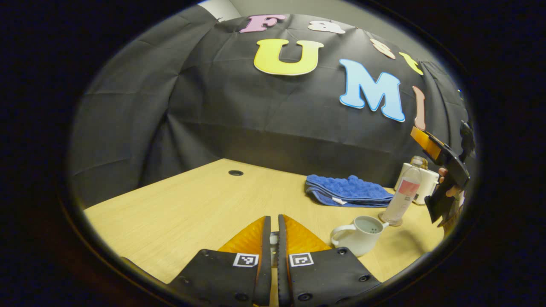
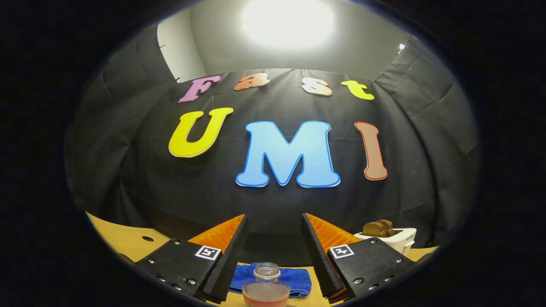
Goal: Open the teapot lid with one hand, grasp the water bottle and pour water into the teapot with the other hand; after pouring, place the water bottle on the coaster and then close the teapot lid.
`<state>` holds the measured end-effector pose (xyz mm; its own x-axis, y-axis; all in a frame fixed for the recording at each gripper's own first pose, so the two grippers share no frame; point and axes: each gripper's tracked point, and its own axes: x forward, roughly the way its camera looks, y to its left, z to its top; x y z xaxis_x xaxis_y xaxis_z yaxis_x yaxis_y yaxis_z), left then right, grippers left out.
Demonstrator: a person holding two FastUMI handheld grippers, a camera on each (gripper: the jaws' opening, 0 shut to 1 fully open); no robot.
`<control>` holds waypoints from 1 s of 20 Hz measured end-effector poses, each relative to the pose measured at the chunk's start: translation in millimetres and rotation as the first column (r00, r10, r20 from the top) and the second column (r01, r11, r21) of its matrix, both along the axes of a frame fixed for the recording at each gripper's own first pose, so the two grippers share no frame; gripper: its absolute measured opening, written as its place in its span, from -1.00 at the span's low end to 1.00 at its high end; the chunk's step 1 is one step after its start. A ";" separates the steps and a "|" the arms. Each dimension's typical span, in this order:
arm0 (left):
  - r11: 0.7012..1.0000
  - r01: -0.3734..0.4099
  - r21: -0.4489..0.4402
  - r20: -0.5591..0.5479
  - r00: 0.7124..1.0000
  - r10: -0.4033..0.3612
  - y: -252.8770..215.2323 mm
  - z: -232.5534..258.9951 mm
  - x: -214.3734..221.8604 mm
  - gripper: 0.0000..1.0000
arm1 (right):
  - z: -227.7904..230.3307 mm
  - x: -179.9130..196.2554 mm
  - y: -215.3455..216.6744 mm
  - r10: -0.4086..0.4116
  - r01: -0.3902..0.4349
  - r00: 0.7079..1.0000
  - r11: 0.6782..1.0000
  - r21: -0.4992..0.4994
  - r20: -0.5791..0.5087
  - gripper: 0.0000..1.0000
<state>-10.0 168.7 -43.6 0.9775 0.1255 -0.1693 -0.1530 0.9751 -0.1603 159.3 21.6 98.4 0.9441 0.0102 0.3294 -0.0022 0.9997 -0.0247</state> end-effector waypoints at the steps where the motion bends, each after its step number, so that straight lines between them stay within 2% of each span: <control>1: 1.000 0.013 -0.002 0.009 1.000 -0.013 -4.6 5.0 0.9 -0.74 | 1.5 -5.8 -2.7 0.001 -0.001 1.000 1.000 0.003 -0.003 0.55; 10: 0.992 0.127 -0.001 0.027 0.992 -0.127 -47.8 16.2 14.1 -0.74 | -21.4 -57.3 -33.2 -0.011 0.011 0.999 1.000 -0.006 -0.039 0.55; 14: 0.979 0.195 0.053 0.071 0.978 -0.198 -78.8 40.3 26.9 -0.74 | -33.5 -66.5 -43.1 -0.017 0.016 0.998 1.000 -0.019 -0.061 0.55; 20: 0.958 0.280 0.056 0.085 0.955 -0.284 -124.2 43.7 47.1 -0.72 | -57.9 -76.6 -58.3 -0.011 0.010 0.994 1.000 -0.007 -0.113 0.55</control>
